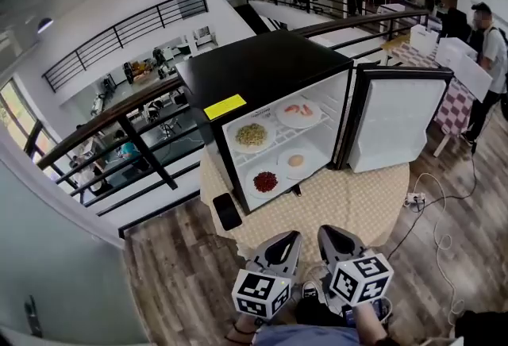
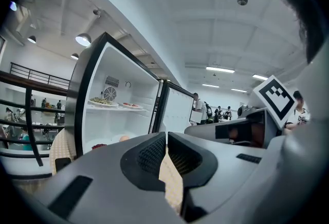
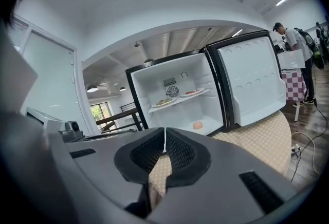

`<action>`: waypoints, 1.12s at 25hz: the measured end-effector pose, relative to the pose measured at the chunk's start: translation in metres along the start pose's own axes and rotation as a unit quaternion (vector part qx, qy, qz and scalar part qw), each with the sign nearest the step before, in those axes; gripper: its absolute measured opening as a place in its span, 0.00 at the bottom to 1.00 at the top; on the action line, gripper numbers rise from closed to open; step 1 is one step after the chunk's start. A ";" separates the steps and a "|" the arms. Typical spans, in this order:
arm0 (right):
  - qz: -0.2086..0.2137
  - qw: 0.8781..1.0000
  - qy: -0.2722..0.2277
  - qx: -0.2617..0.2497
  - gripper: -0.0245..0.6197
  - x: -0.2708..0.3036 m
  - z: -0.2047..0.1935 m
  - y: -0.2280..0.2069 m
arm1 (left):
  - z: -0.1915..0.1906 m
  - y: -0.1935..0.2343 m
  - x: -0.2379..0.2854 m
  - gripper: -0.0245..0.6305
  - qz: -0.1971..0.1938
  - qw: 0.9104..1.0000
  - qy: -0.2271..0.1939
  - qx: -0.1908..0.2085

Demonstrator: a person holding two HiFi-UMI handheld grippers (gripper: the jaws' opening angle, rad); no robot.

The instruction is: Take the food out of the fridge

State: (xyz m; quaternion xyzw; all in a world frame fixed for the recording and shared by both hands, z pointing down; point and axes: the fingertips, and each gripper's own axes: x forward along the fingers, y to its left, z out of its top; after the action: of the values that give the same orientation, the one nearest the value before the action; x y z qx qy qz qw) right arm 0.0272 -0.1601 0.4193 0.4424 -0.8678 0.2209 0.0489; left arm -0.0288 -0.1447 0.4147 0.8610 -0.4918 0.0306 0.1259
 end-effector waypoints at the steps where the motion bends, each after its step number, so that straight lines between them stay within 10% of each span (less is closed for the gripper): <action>1: 0.003 1.000 0.002 0.002 0.07 0.007 0.006 -0.007 | 0.003 0.002 0.010 0.07 0.003 1.000 0.000 0.001; 28: 0.092 0.995 0.025 0.038 0.07 0.088 0.051 -0.082 | 0.024 0.035 0.094 0.07 0.101 0.995 0.005 -0.001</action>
State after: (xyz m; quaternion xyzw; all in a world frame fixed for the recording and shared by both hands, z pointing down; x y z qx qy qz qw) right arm 0.0446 -0.2889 0.4260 0.3563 -0.8944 0.2685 0.0327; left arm -0.0125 -0.2464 0.4145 0.8066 -0.5758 0.0464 0.1254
